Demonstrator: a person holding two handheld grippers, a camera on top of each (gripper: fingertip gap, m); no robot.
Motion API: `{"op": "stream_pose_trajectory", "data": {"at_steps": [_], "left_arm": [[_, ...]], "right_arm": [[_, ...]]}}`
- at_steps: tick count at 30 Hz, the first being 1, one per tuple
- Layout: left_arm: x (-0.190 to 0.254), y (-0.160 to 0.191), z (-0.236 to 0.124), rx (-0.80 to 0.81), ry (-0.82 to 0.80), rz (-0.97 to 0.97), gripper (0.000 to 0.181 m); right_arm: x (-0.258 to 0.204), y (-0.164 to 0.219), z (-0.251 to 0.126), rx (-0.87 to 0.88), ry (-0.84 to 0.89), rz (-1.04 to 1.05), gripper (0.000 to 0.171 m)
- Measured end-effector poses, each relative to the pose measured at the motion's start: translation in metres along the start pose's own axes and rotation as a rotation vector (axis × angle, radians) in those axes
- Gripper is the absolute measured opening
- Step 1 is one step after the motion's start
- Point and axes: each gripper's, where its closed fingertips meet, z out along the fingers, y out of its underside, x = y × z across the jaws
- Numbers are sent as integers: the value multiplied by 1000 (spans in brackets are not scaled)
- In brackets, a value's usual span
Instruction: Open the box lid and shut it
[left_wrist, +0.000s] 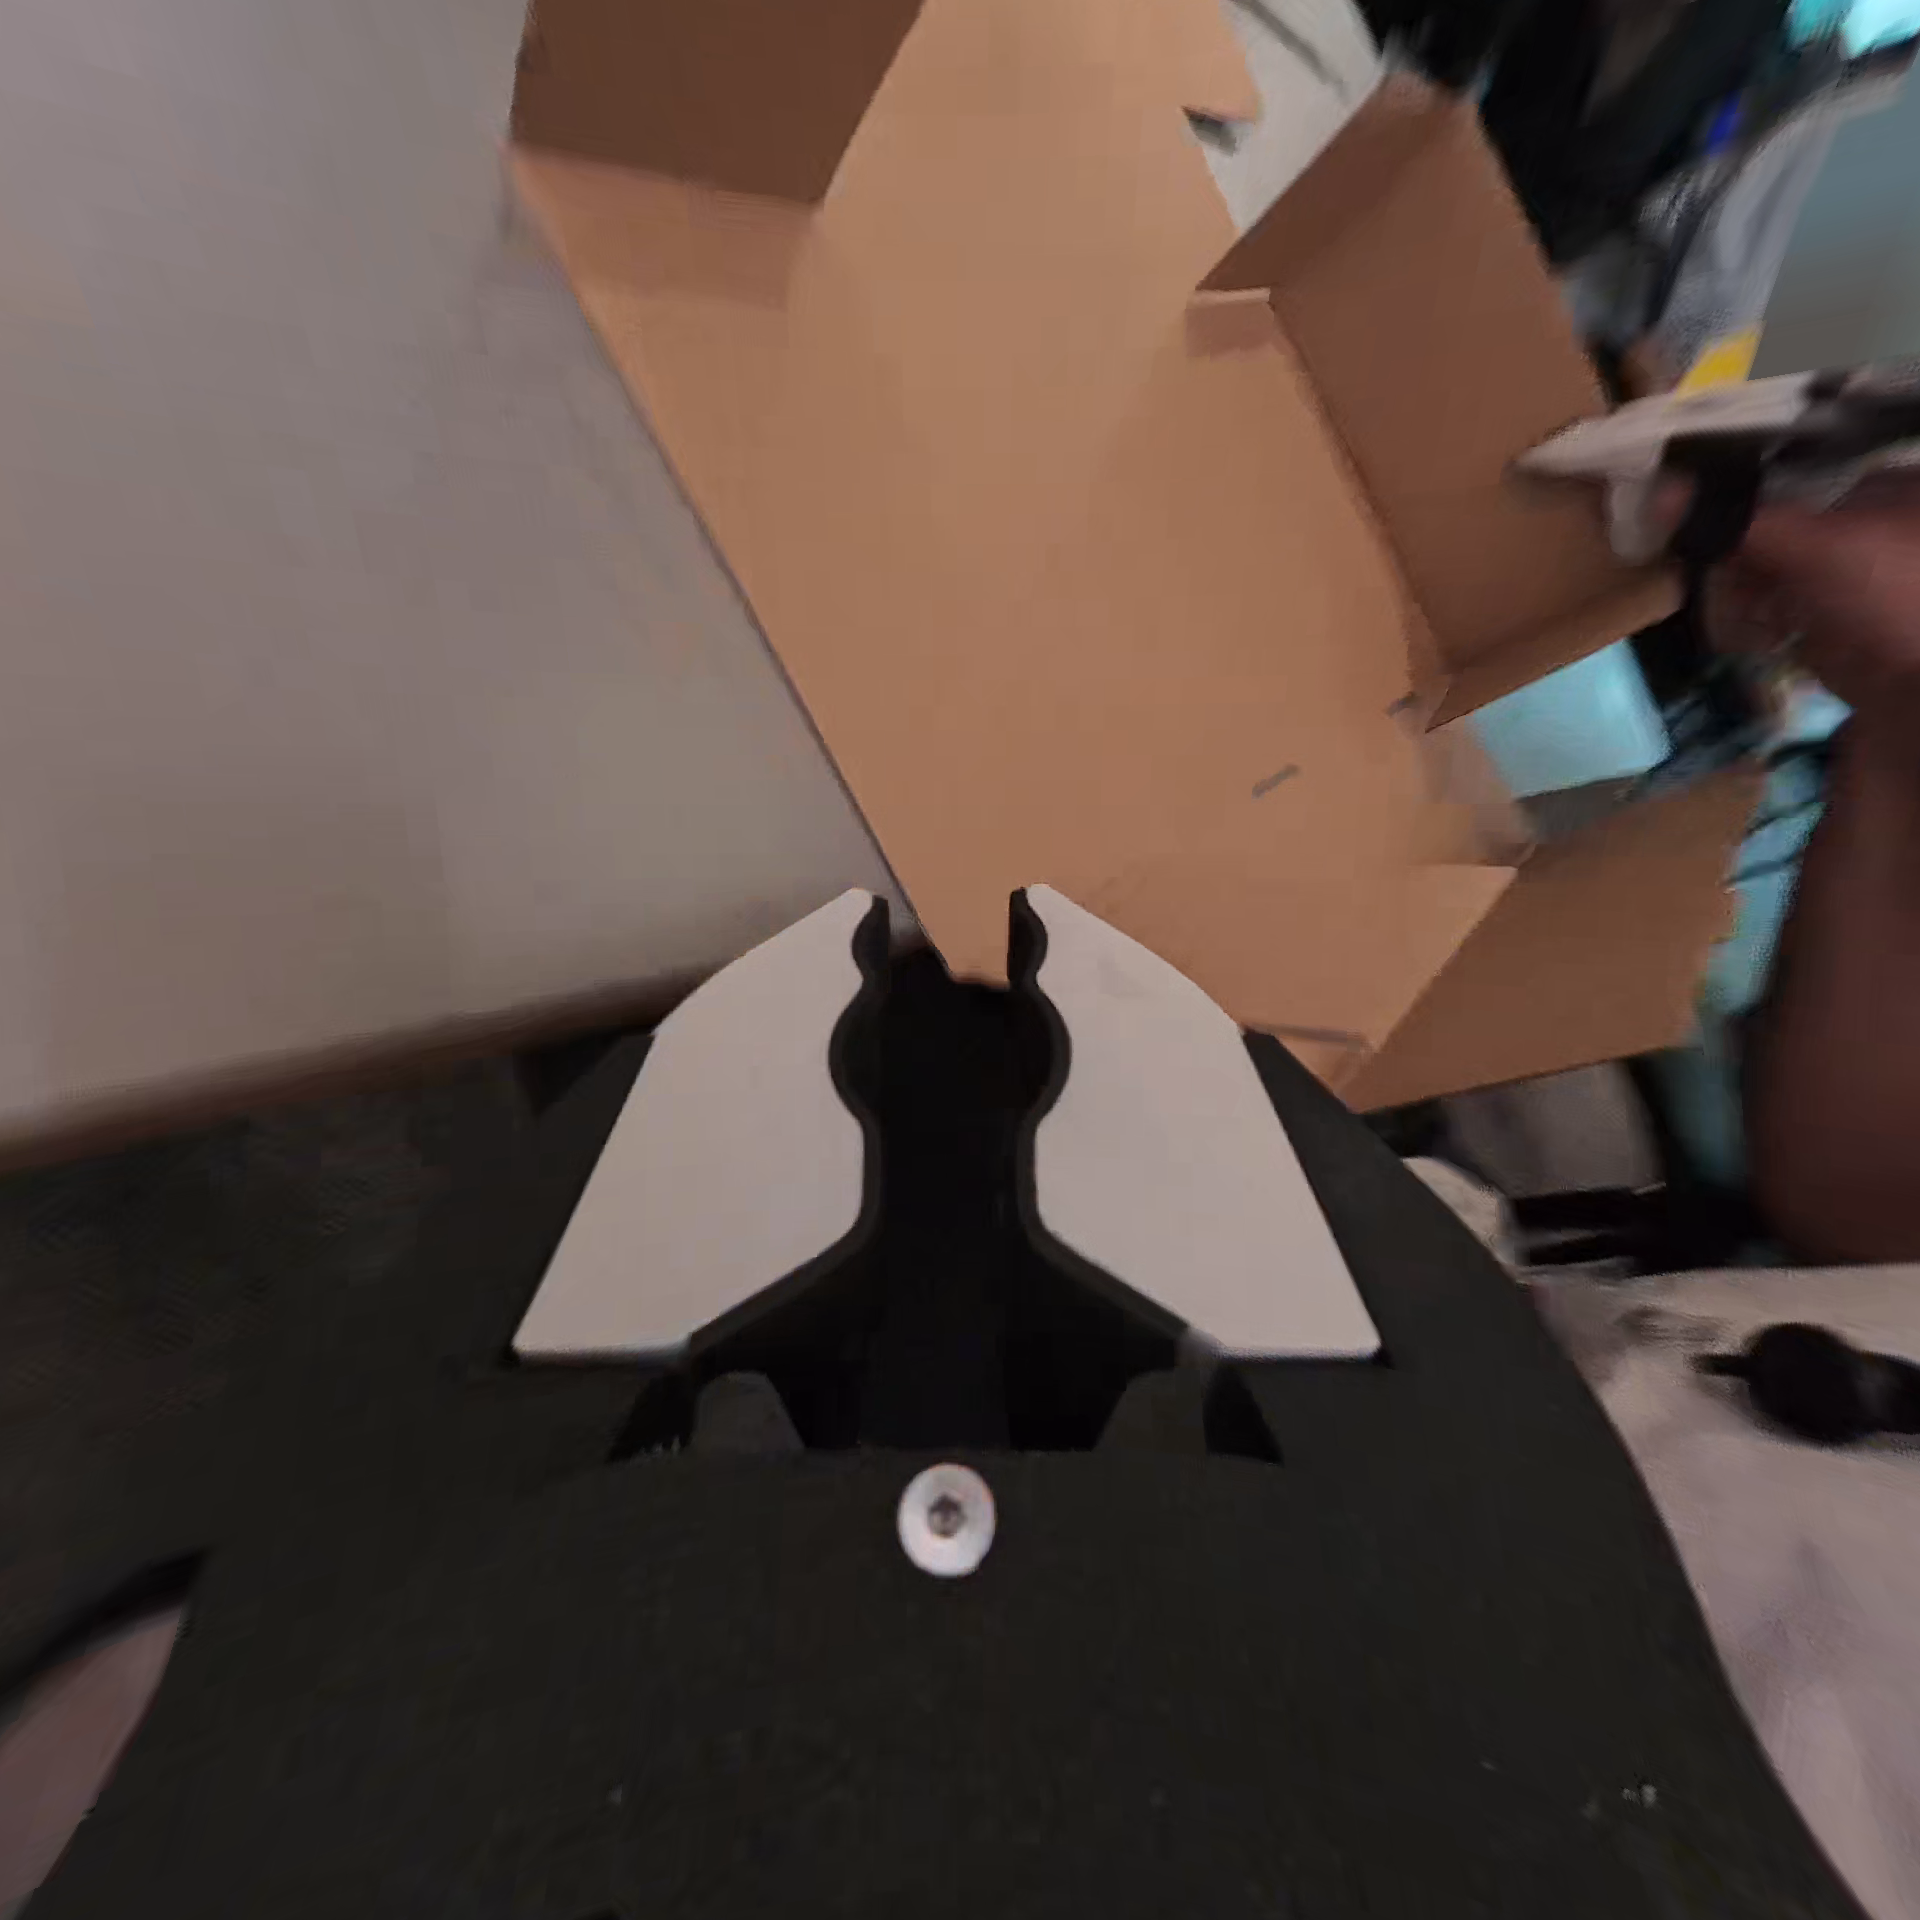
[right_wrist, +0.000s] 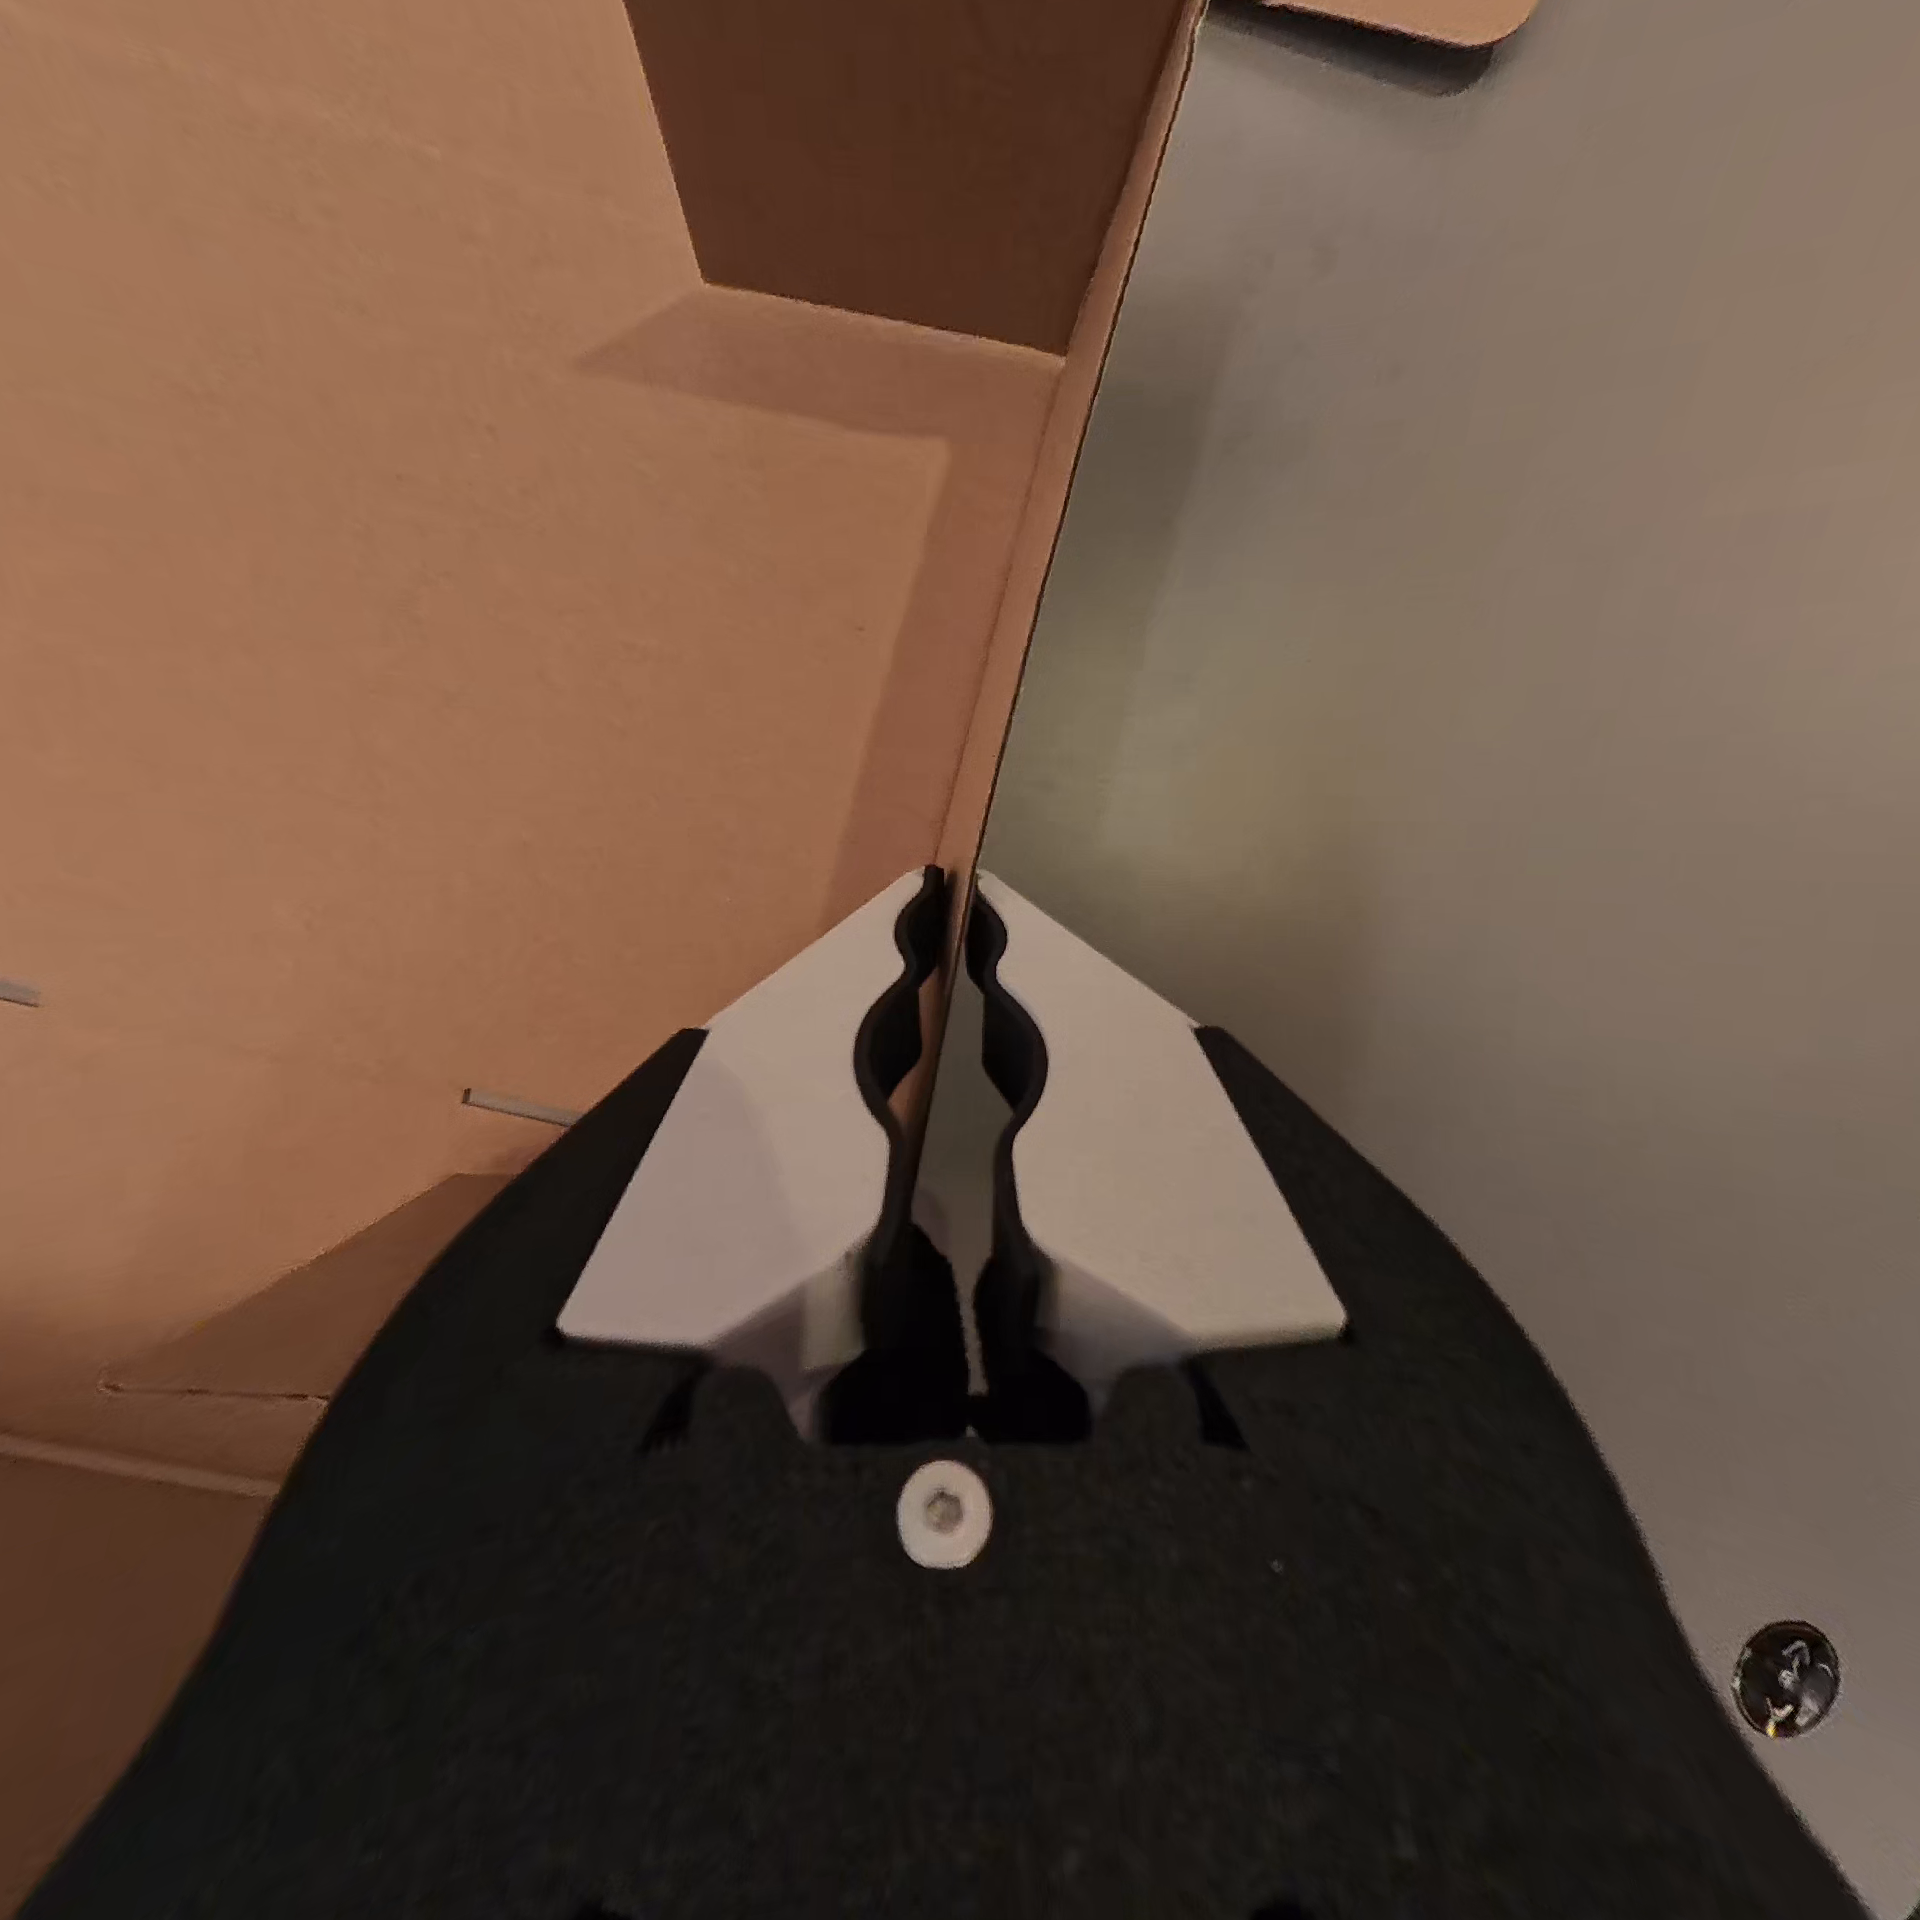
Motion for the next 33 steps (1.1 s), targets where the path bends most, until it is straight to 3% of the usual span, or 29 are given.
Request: {"op": "stream_pose_trajectory", "data": {"at_steps": [4,8,12,17,19,24,28,33], "left_arm": [[8,26,0,-34,108,-267,21],[12,28,15,-136,92,-275,21],[-5,26,23,-99,16,-367,25],[0,51,41,-191,-9,-422,37],[7,52,47,-168,71,-500,34],[42,18,41,3,385,-647,3],[76,-3,43,-7,437,-528,12],[103,-17,63,-76,309,-168,19]], "right_arm": [[-3,1,-1,-7,9,-17,3],[-3,4,-3,-15,0,-19,3],[-1,10,-6,-21,-5,-7,4],[-2,12,-7,-23,-11,-7,3],[-2,11,-7,-22,-7,-15,3],[-4,11,-7,-15,-22,-18,2],[-7,12,-8,-21,-22,-23,3],[-13,14,-9,-33,-5,-42,4]]}}
